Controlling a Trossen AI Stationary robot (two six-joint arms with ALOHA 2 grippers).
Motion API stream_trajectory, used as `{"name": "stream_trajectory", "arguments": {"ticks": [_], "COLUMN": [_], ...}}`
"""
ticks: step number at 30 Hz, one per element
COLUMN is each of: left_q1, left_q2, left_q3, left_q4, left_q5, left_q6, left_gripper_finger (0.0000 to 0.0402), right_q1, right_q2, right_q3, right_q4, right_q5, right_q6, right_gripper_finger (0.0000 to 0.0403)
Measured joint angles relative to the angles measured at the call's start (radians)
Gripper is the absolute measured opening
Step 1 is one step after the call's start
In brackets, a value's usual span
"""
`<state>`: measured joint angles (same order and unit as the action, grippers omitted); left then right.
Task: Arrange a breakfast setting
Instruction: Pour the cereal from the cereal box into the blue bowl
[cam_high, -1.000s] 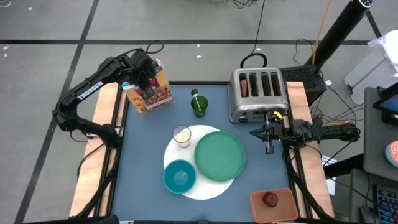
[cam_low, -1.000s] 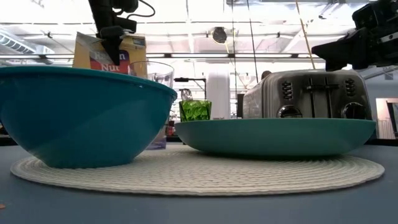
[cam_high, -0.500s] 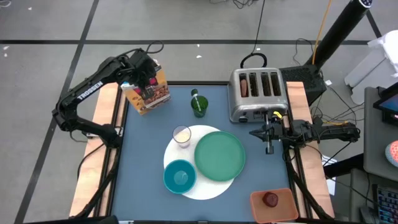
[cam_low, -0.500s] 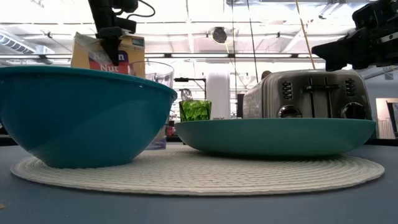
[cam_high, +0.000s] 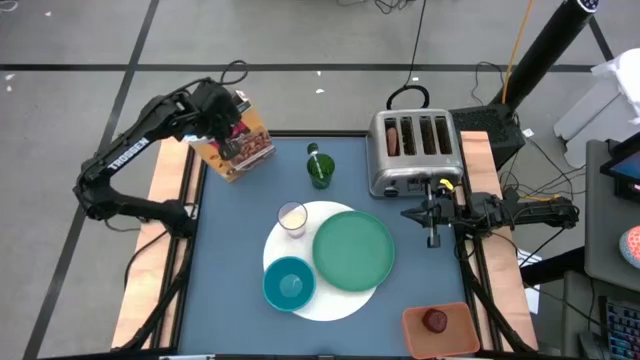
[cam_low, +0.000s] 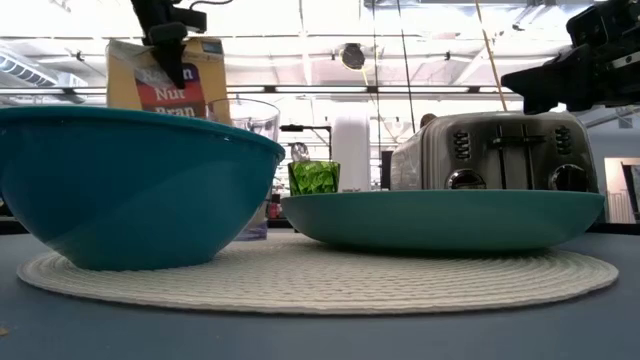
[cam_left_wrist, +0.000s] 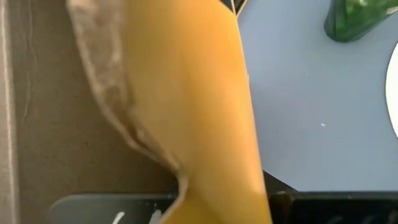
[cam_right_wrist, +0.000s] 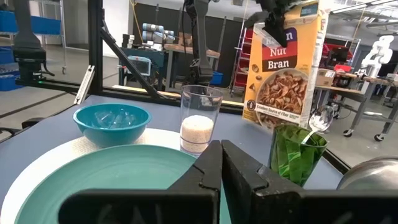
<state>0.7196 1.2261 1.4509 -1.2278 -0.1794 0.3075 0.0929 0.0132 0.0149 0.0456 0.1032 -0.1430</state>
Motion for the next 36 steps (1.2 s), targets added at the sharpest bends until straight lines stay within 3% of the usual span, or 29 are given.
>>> {"name": "stream_trajectory", "arguments": {"ticks": [12,21,36], "left_q1": [-0.048,-0.096,-0.210], "left_q2": [-0.145,-0.234,-0.249], "left_q3": [0.000,0.001,0.002], "left_q4": [0.024,0.142,0.277], "left_q5": [-0.001,-0.003,0.055], "left_q6": [-0.087,-0.131,-0.151], "left_gripper_finger": [0.0006,0.0006,0.0005], "right_q1": [0.000,0.000,0.000], "right_q2": [0.000,0.000,0.000], "right_q3": [0.000,0.000,0.000], "right_q4": [0.087,0.120,0.358], "right_q5": [0.001,0.001,0.001], "right_q6": [0.000,0.000,0.000], "right_gripper_finger": [0.0002,0.0002,0.0002]}}
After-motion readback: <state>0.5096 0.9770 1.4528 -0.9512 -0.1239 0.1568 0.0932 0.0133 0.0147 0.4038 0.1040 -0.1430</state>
